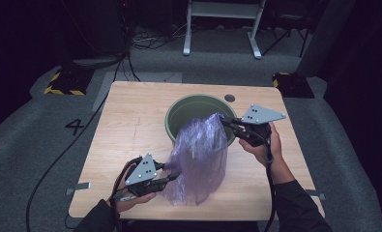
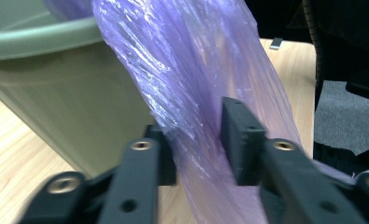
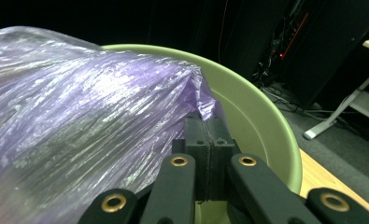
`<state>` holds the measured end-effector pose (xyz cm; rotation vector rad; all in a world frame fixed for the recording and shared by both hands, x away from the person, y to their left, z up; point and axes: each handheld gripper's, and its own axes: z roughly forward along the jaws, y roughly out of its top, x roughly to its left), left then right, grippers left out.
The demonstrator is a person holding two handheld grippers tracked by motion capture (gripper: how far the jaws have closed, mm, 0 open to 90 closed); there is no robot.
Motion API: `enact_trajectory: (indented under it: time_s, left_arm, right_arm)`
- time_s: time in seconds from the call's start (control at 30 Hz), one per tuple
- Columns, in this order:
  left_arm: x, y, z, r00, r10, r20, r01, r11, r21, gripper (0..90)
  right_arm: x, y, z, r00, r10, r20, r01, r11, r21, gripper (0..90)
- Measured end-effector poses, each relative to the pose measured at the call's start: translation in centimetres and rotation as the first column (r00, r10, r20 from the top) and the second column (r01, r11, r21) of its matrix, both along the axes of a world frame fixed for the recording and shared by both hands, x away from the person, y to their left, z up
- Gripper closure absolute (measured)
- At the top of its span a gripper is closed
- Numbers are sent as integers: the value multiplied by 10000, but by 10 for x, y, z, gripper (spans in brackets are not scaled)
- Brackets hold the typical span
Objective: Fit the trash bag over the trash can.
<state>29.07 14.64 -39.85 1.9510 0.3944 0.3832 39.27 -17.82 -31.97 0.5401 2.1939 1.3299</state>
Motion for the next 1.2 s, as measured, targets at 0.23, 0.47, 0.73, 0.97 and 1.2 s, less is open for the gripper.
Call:
enact_trajectory:
  time_s: [0.23, 0.47, 0.73, 0.97, 1.2]
  left_arm:
    - [1, -5, 4, 9997, -25, 257, 27, 10000, -70, 854]
    - [3, -3, 8, 9997, 115, 227, -106, 9991, -399, 878]
    - [4, -4, 7, 9996, 189, 194, -183, 9992, -344, 880]
    - [7, -5, 7, 9993, 318, 177, -312, 9989, -349, 880]
    - [11, -8, 8, 9990, 406, 166, -400, 9985, -376, 880]
  right_arm:
    - [11, 9, 0, 9997, -220, -106, 218, 9996, -176, 867]
    - [11, 8, -1, 9994, -286, -208, 282, 9995, -170, 673]
    - [-14, -8, -4, 9998, 72, 162, -71, 10000, -67, 444]
    - [-53, -29, -10, 9971, 379, 657, -388, 9992, 138, 344]
    - [-90, -33, -29, 9881, 1339, 759, -1357, 9905, 199, 315]
